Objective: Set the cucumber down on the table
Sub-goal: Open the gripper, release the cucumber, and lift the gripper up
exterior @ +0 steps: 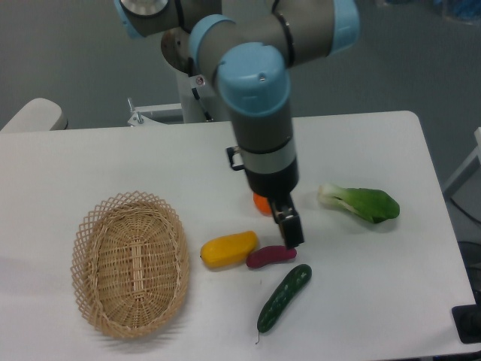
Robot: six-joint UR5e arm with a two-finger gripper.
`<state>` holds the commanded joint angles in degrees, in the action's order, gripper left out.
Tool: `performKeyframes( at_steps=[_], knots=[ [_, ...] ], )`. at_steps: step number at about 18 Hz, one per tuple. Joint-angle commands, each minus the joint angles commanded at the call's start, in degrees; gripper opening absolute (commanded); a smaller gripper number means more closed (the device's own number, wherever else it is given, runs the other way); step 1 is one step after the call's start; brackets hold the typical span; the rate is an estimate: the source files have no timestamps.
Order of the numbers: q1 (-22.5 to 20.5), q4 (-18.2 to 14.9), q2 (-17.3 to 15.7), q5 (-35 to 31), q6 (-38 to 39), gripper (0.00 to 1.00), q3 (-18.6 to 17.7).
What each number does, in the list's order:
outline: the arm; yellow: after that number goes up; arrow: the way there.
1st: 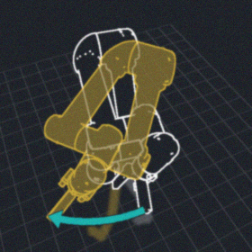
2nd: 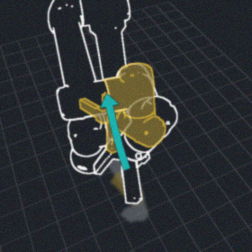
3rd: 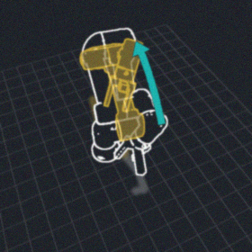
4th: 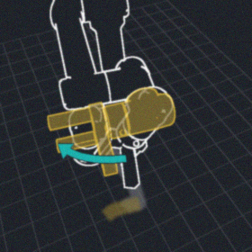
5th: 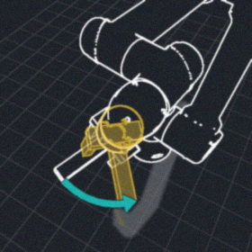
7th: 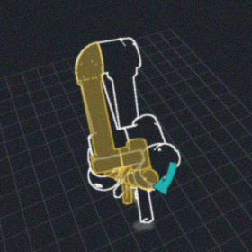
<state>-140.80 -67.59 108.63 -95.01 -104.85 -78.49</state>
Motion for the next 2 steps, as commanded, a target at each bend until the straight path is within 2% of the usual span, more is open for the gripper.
performKeyframes(
  at_steps=[2],
  knots=[
    [-0.8,0.1,0.1,0.4,-0.3,1.00,-0.2]
  ],
)
